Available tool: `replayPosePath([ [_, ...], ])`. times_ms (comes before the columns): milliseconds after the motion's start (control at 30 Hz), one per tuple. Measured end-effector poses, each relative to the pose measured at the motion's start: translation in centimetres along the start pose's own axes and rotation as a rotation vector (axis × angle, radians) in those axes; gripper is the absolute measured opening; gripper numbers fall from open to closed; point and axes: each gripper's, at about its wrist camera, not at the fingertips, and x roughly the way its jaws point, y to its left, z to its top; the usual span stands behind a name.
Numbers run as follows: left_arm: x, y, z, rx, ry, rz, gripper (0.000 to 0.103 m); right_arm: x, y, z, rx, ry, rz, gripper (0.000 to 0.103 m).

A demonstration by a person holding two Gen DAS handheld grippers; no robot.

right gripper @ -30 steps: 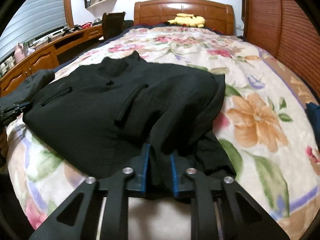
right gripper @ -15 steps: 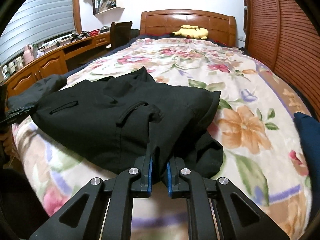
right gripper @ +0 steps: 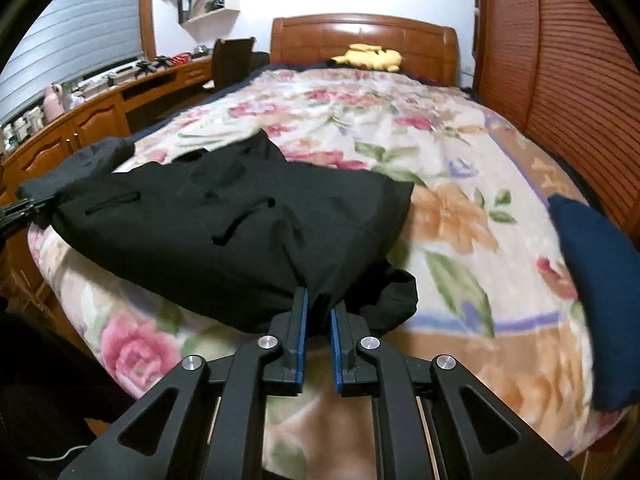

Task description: Fold large clothes

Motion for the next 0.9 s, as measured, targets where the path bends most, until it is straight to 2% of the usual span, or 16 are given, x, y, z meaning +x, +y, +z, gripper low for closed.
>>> replayPosePath([
  [33, 0.2, 0.2, 0.0, -0.01, 0.01, 0.006, 0.022, -0.3, 0.1, 0.0, 0.013, -0.01, -0.009, 0.017],
  [67, 0.2, 0.4, 0.1, -0.02, 0.012, 0.011, 0.03, -0.6, 0.2, 0.2, 0.018, -0.021, -0.02, 0.026],
  [100, -0.1, 0.6, 0.3, -0.029, -0.001, 0.012, 0.04, -0.9, 0.3, 0.4, 0.015, -0.031, -0.03, 0.043],
  [133, -0.4, 0.7, 0.5, -0.037, -0.019, 0.011, 0.046, -1.1, 0.4, 0.4, 0.01, -0.041, -0.041, 0.052],
  [167, -0.8, 0.6, 0.4, -0.041, -0.031, 0.01, 0.055, -1.3, 0.5, 0.4, 0.01, -0.051, -0.049, 0.066],
  [200, -1.1, 0.5, 0.4, -0.044, -0.042, 0.004, 0.07, -1.5, 0.5, 0.4, 0.017, -0.06, -0.054, 0.072],
  [267, -1.5, -0.1, 0.6, -0.039, -0.061, -0.013, 0.081, -1.7, 0.3, 0.2, 0.038, -0.067, -0.054, 0.074],
  [533, -1.4, -4.4, 2.0, -0.003, -0.121, -0.054, 0.082, -1.1, 0.4, -0.4, 0.067, -0.079, -0.039, 0.076],
  [900, 2.6, -10.6, 3.1, 0.017, -0.072, -0.117, 0.082, 0.5, 2.3, 0.8, 0.064, -0.122, -0.035, 0.076],
])
